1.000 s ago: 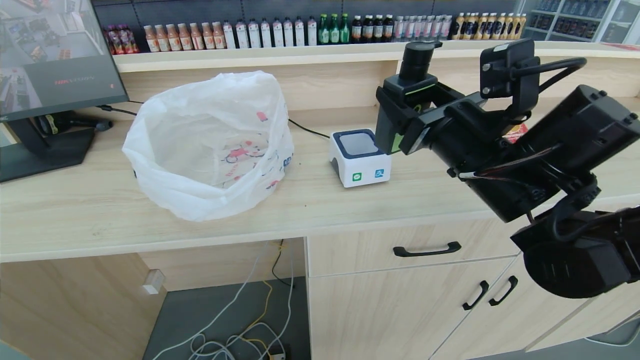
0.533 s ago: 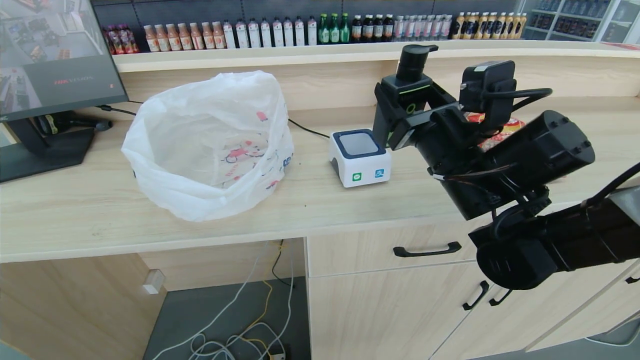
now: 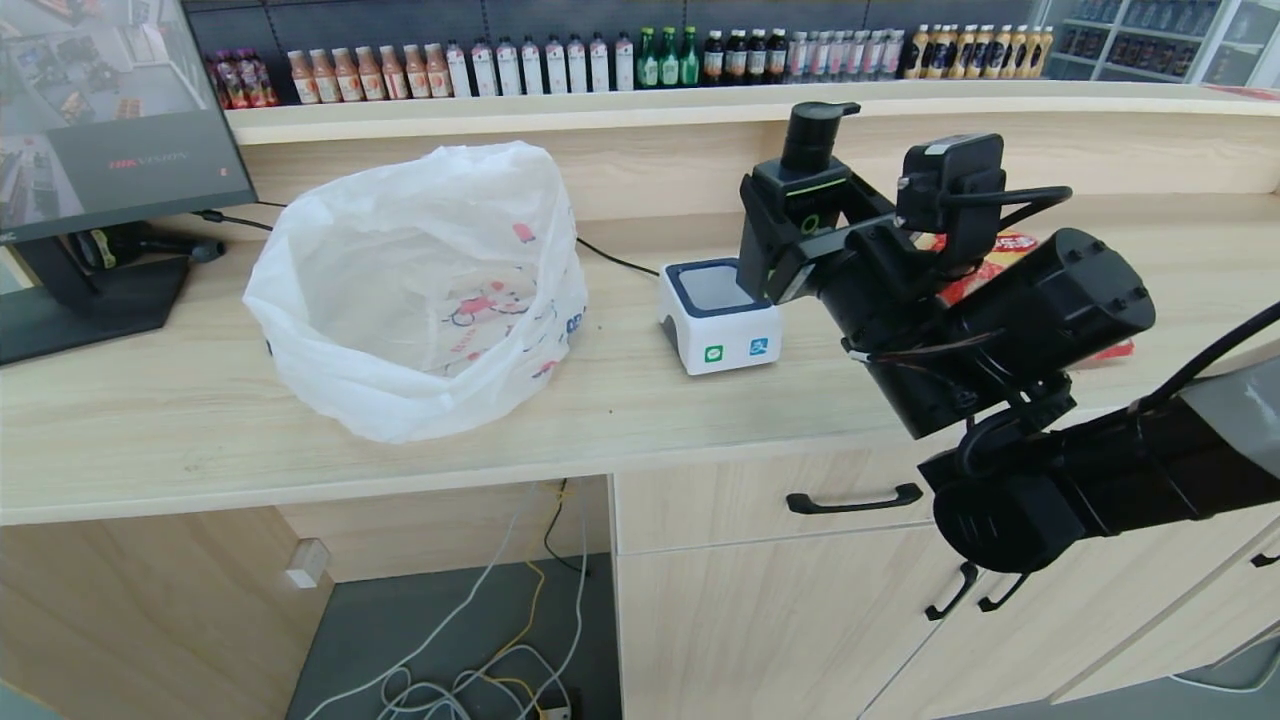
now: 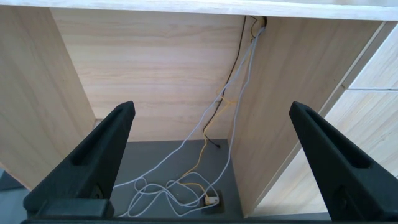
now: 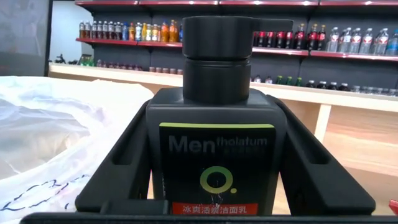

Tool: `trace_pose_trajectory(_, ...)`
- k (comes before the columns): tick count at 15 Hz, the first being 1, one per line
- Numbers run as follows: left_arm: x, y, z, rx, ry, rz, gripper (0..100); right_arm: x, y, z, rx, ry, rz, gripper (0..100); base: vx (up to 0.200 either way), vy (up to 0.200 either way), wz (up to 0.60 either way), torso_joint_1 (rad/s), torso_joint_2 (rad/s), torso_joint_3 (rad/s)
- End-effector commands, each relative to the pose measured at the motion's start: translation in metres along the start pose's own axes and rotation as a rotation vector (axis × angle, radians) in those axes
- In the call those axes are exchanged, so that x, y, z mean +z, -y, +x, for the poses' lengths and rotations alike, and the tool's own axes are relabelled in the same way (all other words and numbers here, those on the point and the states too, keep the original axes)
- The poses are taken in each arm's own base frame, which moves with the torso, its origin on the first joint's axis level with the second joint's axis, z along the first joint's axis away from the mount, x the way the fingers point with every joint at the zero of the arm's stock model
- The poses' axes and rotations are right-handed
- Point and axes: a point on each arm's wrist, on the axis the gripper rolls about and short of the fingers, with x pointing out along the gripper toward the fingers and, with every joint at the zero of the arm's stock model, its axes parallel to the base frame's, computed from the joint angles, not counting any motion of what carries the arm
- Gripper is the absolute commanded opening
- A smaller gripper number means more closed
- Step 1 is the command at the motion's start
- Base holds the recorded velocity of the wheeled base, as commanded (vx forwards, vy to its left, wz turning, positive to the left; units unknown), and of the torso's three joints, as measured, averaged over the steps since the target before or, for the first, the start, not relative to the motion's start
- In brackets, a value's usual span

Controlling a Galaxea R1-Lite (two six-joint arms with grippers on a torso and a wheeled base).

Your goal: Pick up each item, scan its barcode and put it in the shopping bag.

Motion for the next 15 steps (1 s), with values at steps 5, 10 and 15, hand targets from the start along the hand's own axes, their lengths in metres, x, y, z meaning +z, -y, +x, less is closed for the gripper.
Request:
trace_pose_trajectory(5,0.0,0.0,0.0,0.002,0.0,-0.002,100,-0.0004,0.0008,0.0017,-0.035,-0.001,0.011,0,0.0,0.2,0.0,0.004,0.0,0.0)
trace_pose_trajectory(10,0.0,0.0,0.0,0.002,0.0,-0.001,100,0.0006,0.0012,0.0015,-0.041,0.0,0.018,0,0.0,0.2,0.0,0.004,0.0,0.002)
trace_pose_trajectory(15,0.0,0.0,0.0,-0.002,0.0,-0.001,100,0.0021,0.0014,0.0036,-0.043,0.01,0.019,0,0.0,0.16,0.0,0.001,0.0,0.003)
